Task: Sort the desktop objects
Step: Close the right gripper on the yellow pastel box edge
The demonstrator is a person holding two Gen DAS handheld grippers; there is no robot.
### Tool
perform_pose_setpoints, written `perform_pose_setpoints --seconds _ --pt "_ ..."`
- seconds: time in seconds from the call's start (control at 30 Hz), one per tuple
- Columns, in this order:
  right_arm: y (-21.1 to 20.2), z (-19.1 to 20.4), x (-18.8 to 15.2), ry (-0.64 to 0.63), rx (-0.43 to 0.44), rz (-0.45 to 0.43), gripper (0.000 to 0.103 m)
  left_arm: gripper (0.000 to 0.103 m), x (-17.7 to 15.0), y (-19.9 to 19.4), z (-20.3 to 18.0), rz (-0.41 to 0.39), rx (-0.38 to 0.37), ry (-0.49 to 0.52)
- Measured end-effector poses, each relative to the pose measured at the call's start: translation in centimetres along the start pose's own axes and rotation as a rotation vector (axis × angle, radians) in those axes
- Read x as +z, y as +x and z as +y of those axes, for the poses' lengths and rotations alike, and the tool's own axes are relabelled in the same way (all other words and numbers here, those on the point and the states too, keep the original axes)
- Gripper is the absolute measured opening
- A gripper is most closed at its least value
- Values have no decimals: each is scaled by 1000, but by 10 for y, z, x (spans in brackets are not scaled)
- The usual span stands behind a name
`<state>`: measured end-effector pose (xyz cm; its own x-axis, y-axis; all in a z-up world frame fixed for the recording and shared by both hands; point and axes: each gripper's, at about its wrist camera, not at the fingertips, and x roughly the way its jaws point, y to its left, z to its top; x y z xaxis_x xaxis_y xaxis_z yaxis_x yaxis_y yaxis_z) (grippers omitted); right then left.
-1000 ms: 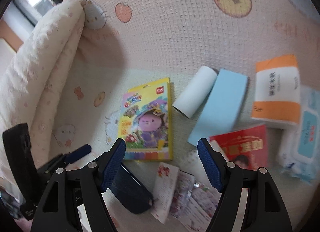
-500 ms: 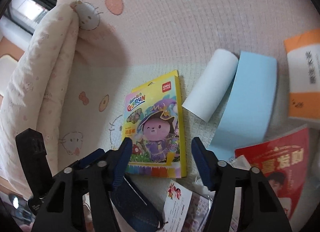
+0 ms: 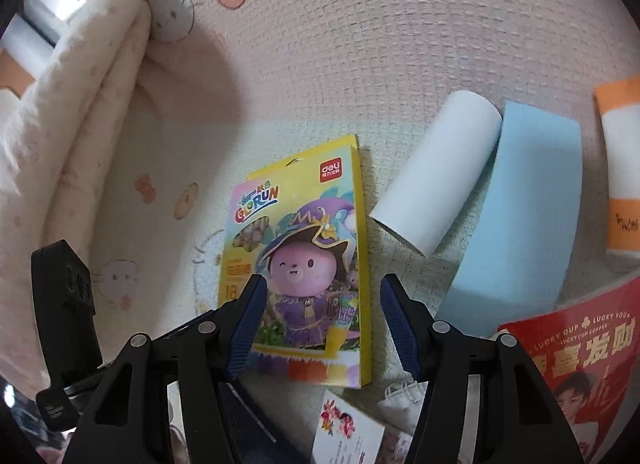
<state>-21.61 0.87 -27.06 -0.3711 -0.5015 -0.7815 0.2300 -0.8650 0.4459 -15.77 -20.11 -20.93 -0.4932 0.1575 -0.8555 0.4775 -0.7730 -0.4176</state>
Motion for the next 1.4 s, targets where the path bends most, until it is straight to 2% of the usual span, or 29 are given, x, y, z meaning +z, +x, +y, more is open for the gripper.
perform_pose_setpoints --seconds 0.07,0.13,0.27,0.37,0.63,0.77,0.87,0.9,1.0,1.13,1.23,1.3,1.4 --pt "7 3 2 -20 -48 17 56 46 2 1 0 3 -14 -2" --pt "12 7 5 -20 -87 35 55 45 3 3 0 13 -12 -4" --pt "17 14 5 -5 -64 61 55 40 0 2 -2 7 7 9" --pt "18 16 4 12 -87 72 55 39 0 1 -4 11 13 30" --pt "17 11 6 100 -36 101 55 40 11 -6 13 34 1 29" --pt "19 25 -2 43 -11 132 55 41 17 -11 18 4 48 41" --pt "24 22 -2 27 -10 114 55 41 21 -6 14 20 24 38" --pt "25 18 -1 41 -12 107 51 41 21 -5 14 24 25 48" --pt "30 22 2 22 -52 106 54 42 25 -8 23 20 25 74" --pt "42 19 3 22 -59 86 54 42 19 -10 31 6 -9 15" --pt "41 21 4 13 -80 84 50 42 17 -9 22 -13 32 32" --pt "37 17 5 37 -71 79 44 41 16 -13 17 -26 60 48" --pt "28 14 10 52 -55 60 37 41 16 -23 15 -38 33 46"
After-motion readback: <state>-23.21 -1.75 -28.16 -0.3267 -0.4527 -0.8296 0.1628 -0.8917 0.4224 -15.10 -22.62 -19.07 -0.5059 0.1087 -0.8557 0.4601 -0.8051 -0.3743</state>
